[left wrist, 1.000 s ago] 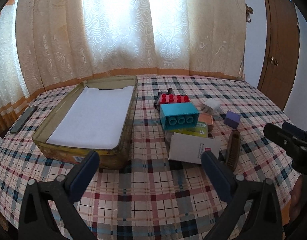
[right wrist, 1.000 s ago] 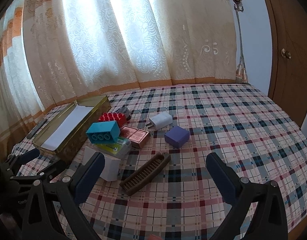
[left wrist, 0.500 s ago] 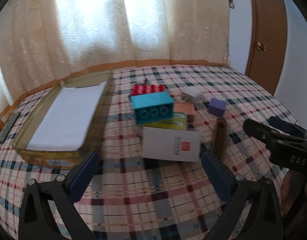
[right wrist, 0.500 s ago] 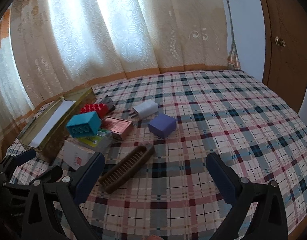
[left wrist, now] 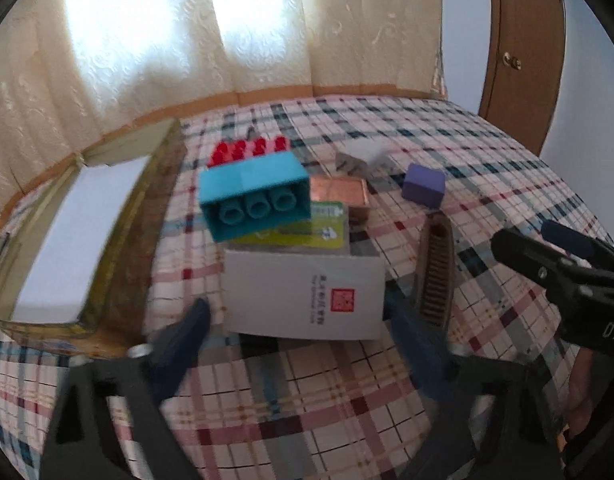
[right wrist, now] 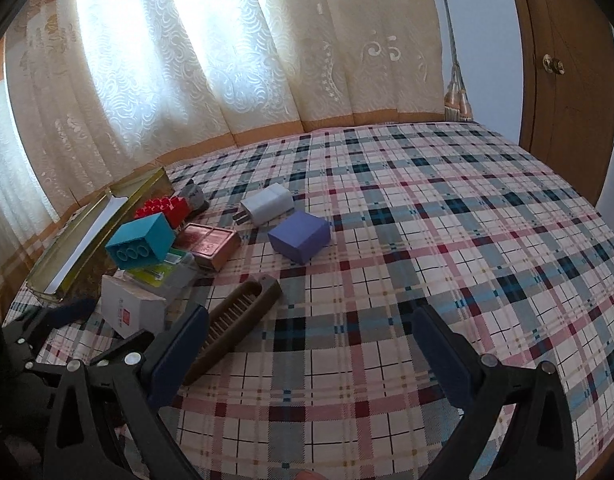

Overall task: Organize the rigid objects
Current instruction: 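Grasp the white box with the left tool while the right tool grasps the brown ridged bar, then lift and carry the white box and brown bar over the gold tin tray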

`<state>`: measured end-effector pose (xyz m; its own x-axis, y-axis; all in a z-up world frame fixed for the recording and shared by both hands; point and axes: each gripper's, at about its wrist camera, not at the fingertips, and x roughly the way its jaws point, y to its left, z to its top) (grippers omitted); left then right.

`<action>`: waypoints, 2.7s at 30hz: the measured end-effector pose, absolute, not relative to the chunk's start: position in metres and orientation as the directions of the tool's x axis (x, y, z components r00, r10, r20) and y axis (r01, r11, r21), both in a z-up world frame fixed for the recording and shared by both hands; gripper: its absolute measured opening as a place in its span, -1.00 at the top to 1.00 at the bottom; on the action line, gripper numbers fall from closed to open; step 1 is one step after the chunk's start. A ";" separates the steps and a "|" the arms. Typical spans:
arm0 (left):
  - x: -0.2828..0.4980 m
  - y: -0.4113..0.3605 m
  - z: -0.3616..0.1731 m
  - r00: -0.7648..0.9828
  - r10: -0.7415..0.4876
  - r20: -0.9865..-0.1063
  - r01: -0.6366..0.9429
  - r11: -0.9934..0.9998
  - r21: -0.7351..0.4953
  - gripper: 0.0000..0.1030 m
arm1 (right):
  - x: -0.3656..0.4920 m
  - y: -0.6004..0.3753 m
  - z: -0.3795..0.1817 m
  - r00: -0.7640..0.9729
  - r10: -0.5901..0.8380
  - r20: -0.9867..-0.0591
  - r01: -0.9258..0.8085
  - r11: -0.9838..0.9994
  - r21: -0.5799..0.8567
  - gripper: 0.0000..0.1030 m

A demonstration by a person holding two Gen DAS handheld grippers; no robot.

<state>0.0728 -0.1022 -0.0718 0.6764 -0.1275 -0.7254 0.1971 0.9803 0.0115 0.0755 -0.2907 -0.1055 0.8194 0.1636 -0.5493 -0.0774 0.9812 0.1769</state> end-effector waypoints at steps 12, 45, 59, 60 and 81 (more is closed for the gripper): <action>0.060 -0.073 -0.061 0.743 -0.119 -0.658 0.146 0.989 -0.014 -0.50 | 0.091 -0.259 -0.112 0.773 0.177 -0.609 -0.116 0.983 0.139 -0.96; 0.042 -0.047 -0.053 0.817 -0.123 -0.563 0.105 0.992 -0.064 -0.50 | 0.094 -0.221 -0.113 0.767 0.233 -0.598 -0.213 0.971 0.105 0.67; 0.028 -0.040 -0.046 0.866 -0.109 -0.488 0.081 0.994 -0.078 -0.50 | 0.073 -0.228 -0.102 0.835 0.274 -0.477 -0.241 0.962 0.130 0.67; 0.027 -0.039 -0.045 0.872 -0.107 -0.478 0.079 0.994 -0.079 -0.50 | 0.072 -0.228 -0.101 0.838 0.276 -0.470 -0.244 0.961 0.130 0.67; 0.012 -0.037 -0.040 0.913 -0.060 -0.403 0.038 0.997 -0.063 -0.50 | 0.040 -0.230 -0.090 0.903 0.311 -0.297 -0.292 0.950 0.109 0.67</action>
<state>0.0120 -0.0368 -0.0395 0.9132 -0.0603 -0.4031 0.0381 0.9973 -0.0630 0.0403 -0.2299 -0.0899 0.9027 0.3113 -0.2971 -0.2917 0.9502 0.1092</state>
